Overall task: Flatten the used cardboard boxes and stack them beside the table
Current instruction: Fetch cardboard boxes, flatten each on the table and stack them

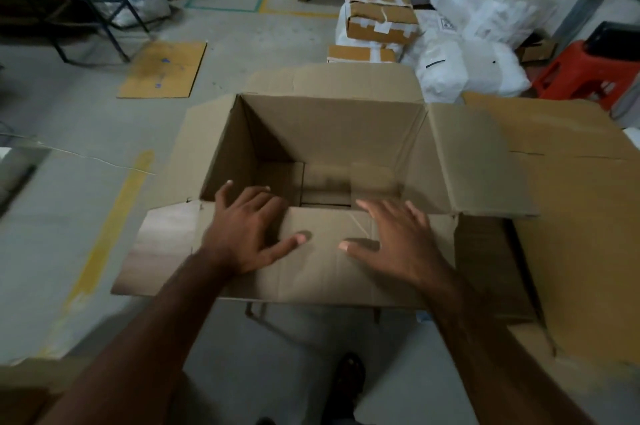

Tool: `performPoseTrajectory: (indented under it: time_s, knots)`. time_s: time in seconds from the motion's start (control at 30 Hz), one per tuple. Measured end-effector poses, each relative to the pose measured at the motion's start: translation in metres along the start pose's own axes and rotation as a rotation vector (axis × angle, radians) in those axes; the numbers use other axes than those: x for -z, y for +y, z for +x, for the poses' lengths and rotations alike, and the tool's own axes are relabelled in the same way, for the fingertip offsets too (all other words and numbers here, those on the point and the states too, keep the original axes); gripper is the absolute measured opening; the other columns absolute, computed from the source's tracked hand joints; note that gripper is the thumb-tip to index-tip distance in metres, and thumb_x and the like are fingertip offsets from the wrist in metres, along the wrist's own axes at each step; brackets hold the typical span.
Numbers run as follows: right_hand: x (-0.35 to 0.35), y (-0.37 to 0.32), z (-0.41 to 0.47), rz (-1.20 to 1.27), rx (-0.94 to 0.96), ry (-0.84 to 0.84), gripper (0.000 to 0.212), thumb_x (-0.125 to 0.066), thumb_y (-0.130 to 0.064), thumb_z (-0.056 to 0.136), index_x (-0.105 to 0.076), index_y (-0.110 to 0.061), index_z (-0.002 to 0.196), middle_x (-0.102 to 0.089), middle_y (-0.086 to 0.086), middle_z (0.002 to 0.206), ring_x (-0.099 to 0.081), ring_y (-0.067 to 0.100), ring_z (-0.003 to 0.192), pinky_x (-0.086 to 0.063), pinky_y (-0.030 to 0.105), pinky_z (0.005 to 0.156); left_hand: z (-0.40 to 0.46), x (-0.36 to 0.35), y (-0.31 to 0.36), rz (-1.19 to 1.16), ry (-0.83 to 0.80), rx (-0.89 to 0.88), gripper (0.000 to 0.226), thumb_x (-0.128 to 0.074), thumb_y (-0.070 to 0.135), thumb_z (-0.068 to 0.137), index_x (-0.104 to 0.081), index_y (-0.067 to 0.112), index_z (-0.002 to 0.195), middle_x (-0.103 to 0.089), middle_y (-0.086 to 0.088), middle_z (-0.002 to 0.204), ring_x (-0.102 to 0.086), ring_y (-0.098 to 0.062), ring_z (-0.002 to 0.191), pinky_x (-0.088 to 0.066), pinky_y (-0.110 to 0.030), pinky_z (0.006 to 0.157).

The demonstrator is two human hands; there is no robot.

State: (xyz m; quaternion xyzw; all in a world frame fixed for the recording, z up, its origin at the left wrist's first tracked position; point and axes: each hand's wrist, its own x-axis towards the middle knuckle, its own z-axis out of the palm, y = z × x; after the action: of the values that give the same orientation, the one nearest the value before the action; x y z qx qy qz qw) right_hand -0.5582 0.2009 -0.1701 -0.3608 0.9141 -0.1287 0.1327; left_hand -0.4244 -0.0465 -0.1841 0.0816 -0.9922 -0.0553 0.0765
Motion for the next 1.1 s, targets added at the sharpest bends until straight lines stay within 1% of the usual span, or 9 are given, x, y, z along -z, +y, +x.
performPoseTrajectory:
  time_s: [0.1,0.2,0.3,0.53,0.7,0.8,0.87,0.97,1.1]
  knots:
    - [-0.015,0.003,-0.006,-0.173,-0.071,0.100,0.086,-0.040,-0.086,0.076,-0.046,-0.034,0.145,-0.054,-0.004,0.144,-0.045,0.021,0.135,-0.020,0.041,0.116,-0.016,-0.011,-0.005,0.005,-0.053,0.062,0.078,-0.045,0.083,0.082,-0.057,0.023,0.130,-0.064,-0.003,0.123,-0.058,-0.028,0.116,-0.033,-0.052,0.109]
    - [-0.026,-0.003,-0.005,-0.281,-0.114,0.203,0.060,-0.057,-0.068,0.090,-0.055,-0.027,0.133,-0.061,0.001,0.133,-0.051,0.025,0.125,-0.028,0.042,0.107,-0.014,-0.014,0.000,0.014,-0.005,0.106,0.053,-0.070,0.056,0.084,-0.057,0.018,0.120,-0.065,-0.009,0.119,-0.058,-0.034,0.114,-0.034,-0.050,0.107]
    - [-0.026,-0.014,-0.003,-0.270,-0.183,0.231,0.045,-0.058,-0.057,0.095,-0.057,-0.027,0.128,-0.061,0.001,0.133,-0.051,0.025,0.125,-0.029,0.040,0.102,-0.013,-0.014,0.009,0.039,-0.004,0.140,0.038,-0.067,0.038,0.091,-0.055,0.018,0.120,-0.062,-0.009,0.123,-0.055,-0.033,0.118,-0.033,-0.050,0.109]
    - [0.007,-0.019,-0.040,-0.169,-0.145,0.221,0.051,-0.068,-0.059,0.089,-0.060,-0.025,0.126,-0.062,0.002,0.131,-0.050,0.027,0.125,-0.028,0.041,0.101,-0.039,0.018,-0.001,-0.047,0.078,-0.041,0.042,-0.064,0.046,0.090,-0.056,0.017,0.119,-0.063,-0.008,0.116,-0.055,-0.033,0.108,-0.035,-0.048,0.091]
    - [0.068,-0.011,-0.038,-0.035,-0.020,0.287,0.062,-0.067,-0.071,0.070,-0.063,-0.029,0.115,-0.065,-0.002,0.121,-0.054,0.028,0.118,-0.029,0.043,0.096,-0.014,0.079,-0.006,-0.141,0.022,-0.117,0.063,-0.051,0.056,0.085,-0.043,0.036,0.145,-0.053,-0.007,0.135,-0.043,-0.030,0.128,-0.023,-0.051,0.109]
    - [0.096,0.003,-0.003,-0.063,-0.012,0.337,0.065,-0.067,-0.073,0.072,-0.061,-0.030,0.121,-0.062,-0.004,0.126,-0.053,0.028,0.122,-0.030,0.043,0.098,0.028,0.092,-0.007,-0.073,0.052,-0.147,0.065,-0.041,0.054,0.088,-0.038,0.041,0.152,-0.048,-0.011,0.133,-0.040,-0.033,0.129,-0.020,-0.052,0.111]
    - [0.102,0.014,0.027,-0.168,-0.044,0.432,0.075,-0.052,-0.081,0.076,-0.059,-0.029,0.130,-0.061,0.002,0.132,-0.052,0.031,0.126,-0.032,0.049,0.104,0.058,0.082,-0.006,0.007,0.106,-0.096,0.062,-0.033,0.053,0.095,-0.034,0.040,0.155,-0.042,-0.017,0.148,-0.034,-0.038,0.140,-0.018,-0.063,0.115]
    - [0.102,0.029,0.070,-0.163,-0.138,0.499,0.078,-0.039,-0.078,0.089,-0.045,-0.031,0.150,-0.045,0.007,0.155,-0.034,0.033,0.146,-0.020,0.061,0.116,0.100,0.062,-0.003,0.011,0.122,0.118,0.057,-0.018,0.062,0.102,-0.019,0.048,0.157,-0.015,-0.009,0.168,-0.012,-0.038,0.154,-0.005,-0.081,0.109]
    - [0.101,0.051,0.122,-0.088,-0.214,0.339,0.074,-0.033,-0.074,0.097,-0.017,-0.041,0.161,-0.007,0.001,0.172,-0.001,0.032,0.157,-0.009,0.073,0.117,0.147,0.046,-0.009,0.002,0.010,0.278,0.065,-0.011,0.080,0.094,-0.003,0.057,0.154,0.001,0.008,0.170,0.002,-0.033,0.156,-0.003,-0.087,0.102]
